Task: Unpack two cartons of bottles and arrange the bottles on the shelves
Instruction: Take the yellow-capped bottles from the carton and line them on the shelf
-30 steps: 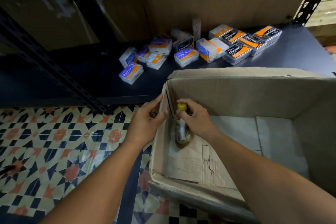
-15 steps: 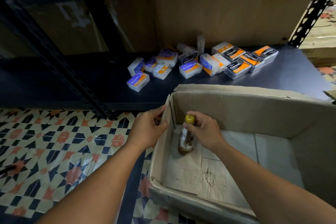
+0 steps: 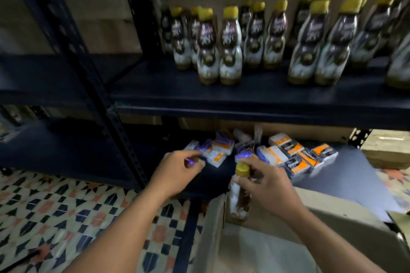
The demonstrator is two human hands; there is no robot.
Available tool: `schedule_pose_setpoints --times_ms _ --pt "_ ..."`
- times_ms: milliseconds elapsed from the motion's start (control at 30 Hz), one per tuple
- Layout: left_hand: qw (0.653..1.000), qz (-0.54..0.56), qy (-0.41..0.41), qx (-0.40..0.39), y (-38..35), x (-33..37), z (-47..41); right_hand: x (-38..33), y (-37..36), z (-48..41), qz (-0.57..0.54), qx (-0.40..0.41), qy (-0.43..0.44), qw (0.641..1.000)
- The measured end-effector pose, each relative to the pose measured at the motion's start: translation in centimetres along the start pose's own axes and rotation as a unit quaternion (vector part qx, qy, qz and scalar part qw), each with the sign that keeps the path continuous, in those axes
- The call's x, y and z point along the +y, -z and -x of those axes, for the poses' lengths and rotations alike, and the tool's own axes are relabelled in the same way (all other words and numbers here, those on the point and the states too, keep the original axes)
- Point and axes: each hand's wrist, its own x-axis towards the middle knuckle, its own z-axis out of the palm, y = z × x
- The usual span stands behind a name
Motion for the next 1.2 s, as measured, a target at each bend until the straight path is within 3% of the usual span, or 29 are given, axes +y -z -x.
schedule_pose_setpoints --times_ms 300,433,533,867,1200 --pt "0.981 -0.050 -0.092 0.164 13.6 5.6 -5.7 -20.7 6.8 -9.2 -0.017 0.073 0.159 0.985" --pt "0.981 -0.164 -0.066 0.081 16.5 4.1 -8.2 -25.8 6.1 -12.7 -0.005 0.083 0.176 0.981" --pt "0.975 -0.208 -0.069 0.041 17.5 2.4 -8.5 -27.5 4.3 -15.1 0.021 0.087 0.179 0.980" --pt "0.987 -0.147 -0.066 0.030 19.5 0.2 -9.3 -27.5 0.6 -20.2 0.086 0.086 0.121 0.985" --pt "0.985 -0.132 -0.110 0.029 19.3 -1.9 -10.9 -27.6 -2.2 -22.5 0.068 0.095 0.106 0.988"
